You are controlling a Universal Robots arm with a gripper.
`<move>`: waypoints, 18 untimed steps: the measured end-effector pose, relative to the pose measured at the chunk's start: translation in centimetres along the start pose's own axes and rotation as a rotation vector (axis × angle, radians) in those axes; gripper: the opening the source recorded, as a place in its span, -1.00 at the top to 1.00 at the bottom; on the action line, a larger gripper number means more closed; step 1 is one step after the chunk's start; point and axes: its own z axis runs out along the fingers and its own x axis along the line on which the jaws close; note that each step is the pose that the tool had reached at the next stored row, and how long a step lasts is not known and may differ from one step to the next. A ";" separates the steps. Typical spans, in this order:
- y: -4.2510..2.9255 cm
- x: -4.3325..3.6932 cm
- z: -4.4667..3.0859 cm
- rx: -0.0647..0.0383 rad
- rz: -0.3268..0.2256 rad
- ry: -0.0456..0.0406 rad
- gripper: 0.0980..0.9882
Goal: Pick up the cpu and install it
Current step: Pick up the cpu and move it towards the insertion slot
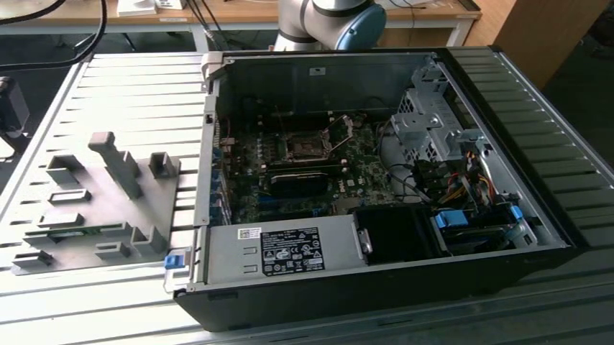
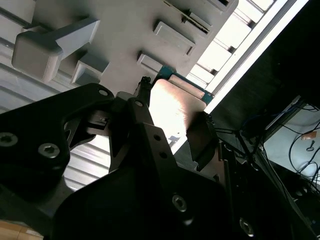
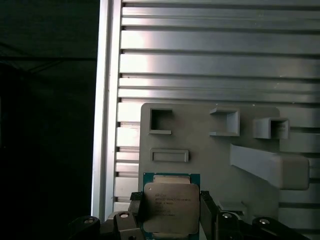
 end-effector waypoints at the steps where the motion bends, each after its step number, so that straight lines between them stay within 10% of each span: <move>1: 0.00 0.00 -0.07 0.000 0.000 0.0000 0.00; 18: 0.13 0.05 -2.48 0.000 0.000 0.0000 0.00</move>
